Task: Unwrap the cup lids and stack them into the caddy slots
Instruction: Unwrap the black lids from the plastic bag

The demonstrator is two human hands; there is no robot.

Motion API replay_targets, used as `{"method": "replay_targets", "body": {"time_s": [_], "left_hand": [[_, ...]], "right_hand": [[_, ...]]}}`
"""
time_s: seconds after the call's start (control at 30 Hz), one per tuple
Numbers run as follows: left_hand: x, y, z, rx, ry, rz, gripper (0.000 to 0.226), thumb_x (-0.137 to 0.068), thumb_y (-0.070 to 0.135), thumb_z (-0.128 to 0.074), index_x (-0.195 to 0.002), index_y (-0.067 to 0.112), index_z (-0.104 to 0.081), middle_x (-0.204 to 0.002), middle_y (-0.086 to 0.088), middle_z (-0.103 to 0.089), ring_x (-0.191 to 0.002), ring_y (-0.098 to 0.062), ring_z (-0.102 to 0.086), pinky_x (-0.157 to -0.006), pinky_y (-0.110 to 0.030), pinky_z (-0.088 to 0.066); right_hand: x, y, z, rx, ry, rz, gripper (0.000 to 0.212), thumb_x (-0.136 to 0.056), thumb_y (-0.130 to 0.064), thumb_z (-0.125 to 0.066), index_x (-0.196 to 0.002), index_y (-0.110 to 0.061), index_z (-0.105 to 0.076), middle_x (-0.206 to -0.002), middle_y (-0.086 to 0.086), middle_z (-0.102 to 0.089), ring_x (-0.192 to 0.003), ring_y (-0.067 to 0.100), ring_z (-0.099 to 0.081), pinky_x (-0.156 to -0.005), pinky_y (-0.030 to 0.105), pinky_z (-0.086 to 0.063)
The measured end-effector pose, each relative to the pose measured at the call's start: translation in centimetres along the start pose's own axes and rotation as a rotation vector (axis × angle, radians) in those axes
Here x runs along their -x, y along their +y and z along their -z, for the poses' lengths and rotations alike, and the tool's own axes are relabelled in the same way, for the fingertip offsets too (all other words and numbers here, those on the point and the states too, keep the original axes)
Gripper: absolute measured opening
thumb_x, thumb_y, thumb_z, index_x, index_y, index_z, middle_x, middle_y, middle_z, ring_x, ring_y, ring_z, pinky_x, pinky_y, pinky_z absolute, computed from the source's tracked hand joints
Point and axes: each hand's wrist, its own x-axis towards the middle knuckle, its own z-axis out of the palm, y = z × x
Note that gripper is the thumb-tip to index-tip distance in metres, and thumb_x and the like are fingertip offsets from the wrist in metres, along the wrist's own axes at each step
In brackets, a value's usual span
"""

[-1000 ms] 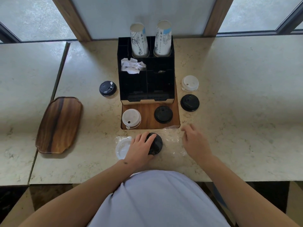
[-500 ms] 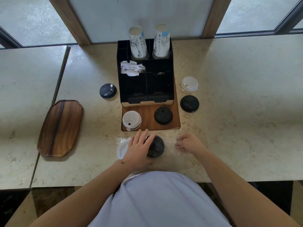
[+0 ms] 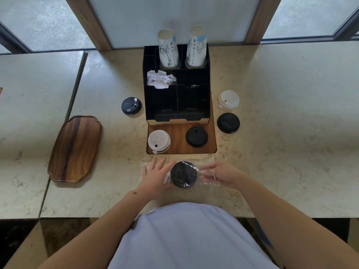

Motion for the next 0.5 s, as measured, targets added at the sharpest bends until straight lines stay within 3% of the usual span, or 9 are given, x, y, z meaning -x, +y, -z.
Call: {"method": "replay_targets", "body": {"time_s": [0.17, 0.37, 0.5], "left_hand": [[-0.3, 0.3, -0.4, -0.008, 0.024, 0.011, 0.086, -0.091, 0.058, -0.064, -0.16, 0.041, -0.015, -0.172, 0.002, -0.007, -0.157, -0.029, 0.007, -0.122, -0.063, 0.0], [0.1, 0.3, -0.3, -0.029, 0.033, -0.003, 0.08, -0.095, 0.05, -0.063, -0.159, 0.042, -0.017, -0.172, 0.0, -0.008, -0.157, -0.03, 0.007, -0.122, -0.062, 0.001], [0.2, 0.4, -0.3, -0.015, 0.046, -0.009, 0.078, -0.096, 0.049, -0.062, -0.159, 0.043, -0.016, -0.172, 0.001, -0.009, -0.158, -0.028, 0.006, -0.122, -0.061, 0.001]], "right_hand": [[-0.6, -0.1, -1.0, 0.017, -0.035, 0.044, 0.027, -0.093, -0.002, -0.07, -0.12, -0.001, -0.071, -0.11, 0.018, -0.076, -0.097, 0.024, -0.075, -0.078, 0.03, -0.063], [-1.2, -0.1, -1.5, 0.046, -0.026, 0.044, 0.03, -0.086, -0.008, -0.079, -0.114, -0.003, -0.071, -0.106, 0.013, -0.076, -0.094, 0.021, -0.076, -0.079, 0.029, -0.061], [-1.3, 0.0, -1.7, 0.111, -0.029, 0.043, 0.024, -0.086, -0.018, -0.082, -0.107, -0.013, -0.073, -0.114, 0.009, -0.075, -0.097, 0.018, -0.074, -0.091, 0.033, -0.059]]}}
